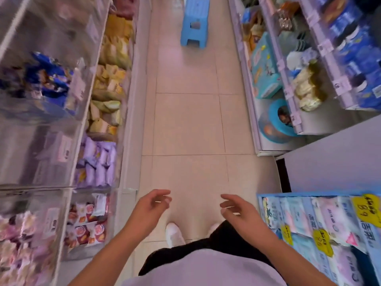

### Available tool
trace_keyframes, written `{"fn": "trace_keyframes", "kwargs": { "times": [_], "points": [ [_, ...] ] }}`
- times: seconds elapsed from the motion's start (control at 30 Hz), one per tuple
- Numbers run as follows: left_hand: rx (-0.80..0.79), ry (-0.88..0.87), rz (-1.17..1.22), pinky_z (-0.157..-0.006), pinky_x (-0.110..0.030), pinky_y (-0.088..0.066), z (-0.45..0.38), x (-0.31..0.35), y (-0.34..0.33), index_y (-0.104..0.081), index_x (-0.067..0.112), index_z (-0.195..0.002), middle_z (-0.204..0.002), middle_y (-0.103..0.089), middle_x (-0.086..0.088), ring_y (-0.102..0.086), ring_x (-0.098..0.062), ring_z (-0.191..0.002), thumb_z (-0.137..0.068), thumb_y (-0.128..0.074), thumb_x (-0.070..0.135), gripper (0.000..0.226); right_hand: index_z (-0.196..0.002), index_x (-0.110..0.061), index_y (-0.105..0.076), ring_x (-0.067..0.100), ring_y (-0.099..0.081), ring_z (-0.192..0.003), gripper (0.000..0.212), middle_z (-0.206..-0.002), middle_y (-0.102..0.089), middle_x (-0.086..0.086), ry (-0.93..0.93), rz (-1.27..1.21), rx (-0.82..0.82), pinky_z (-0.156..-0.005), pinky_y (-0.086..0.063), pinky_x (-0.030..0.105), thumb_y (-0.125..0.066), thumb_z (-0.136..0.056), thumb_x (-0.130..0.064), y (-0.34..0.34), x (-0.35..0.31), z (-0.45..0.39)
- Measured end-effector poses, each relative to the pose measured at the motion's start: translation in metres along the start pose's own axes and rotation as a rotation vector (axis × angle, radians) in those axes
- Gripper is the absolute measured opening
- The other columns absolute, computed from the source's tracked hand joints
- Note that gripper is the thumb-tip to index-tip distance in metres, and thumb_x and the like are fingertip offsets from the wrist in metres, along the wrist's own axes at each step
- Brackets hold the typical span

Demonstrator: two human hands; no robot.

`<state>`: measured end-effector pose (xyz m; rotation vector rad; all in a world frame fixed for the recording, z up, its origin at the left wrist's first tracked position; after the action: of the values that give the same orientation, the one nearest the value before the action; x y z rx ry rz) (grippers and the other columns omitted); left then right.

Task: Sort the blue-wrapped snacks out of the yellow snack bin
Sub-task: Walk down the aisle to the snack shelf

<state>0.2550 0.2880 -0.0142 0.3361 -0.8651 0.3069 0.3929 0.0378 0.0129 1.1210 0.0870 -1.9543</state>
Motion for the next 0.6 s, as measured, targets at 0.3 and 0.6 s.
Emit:
{"fn": "trace_keyframes", "kwargs": {
  "times": [0.3, 0.6],
  "points": [
    [0.073, 0.029, -0.028, -0.081, -0.026, -0.051, -0.149, 0.112, 0.007, -0.069, 0.021, -0.105, -0.095, -0.076, -0.003, -0.072, -0.02, -0.087, -0.094, -0.063, 0.006, 0.02, -0.118, -0.036, -0.062, -0.005, -0.064, -0.091, 0.033, -0.104, -0.07, -0.013, 0.008, -0.02, -0.034, -0.075, -0.047, 0.008, -0.065, -0.09, -0.019, 0.054, -0.073, -0.168],
    [0.087, 0.02, -0.012, -0.088, -0.02, -0.05, -0.282, 0.252, -0.007, -0.068, 0.03, -0.111, -0.101, -0.075, 0.012, -0.07, -0.005, -0.095, -0.096, -0.063, 0.019, 0.019, -0.116, -0.033, -0.064, -0.001, -0.065, -0.093, 0.031, -0.102, -0.07, -0.01, 0.066, 0.078, -0.092, -0.078, -0.048, 0.012, -0.065, -0.09, -0.015, 0.151, -0.186, -0.335]
  ]
}}
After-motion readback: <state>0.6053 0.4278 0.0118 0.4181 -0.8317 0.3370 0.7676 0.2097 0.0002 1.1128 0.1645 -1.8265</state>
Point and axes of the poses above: each hand's wrist, its own z-axis away from the middle knuckle, its own y-axis out of the back of the hand, x = y × z, the point moved 1 cm from there along -z, towards the middle knuckle
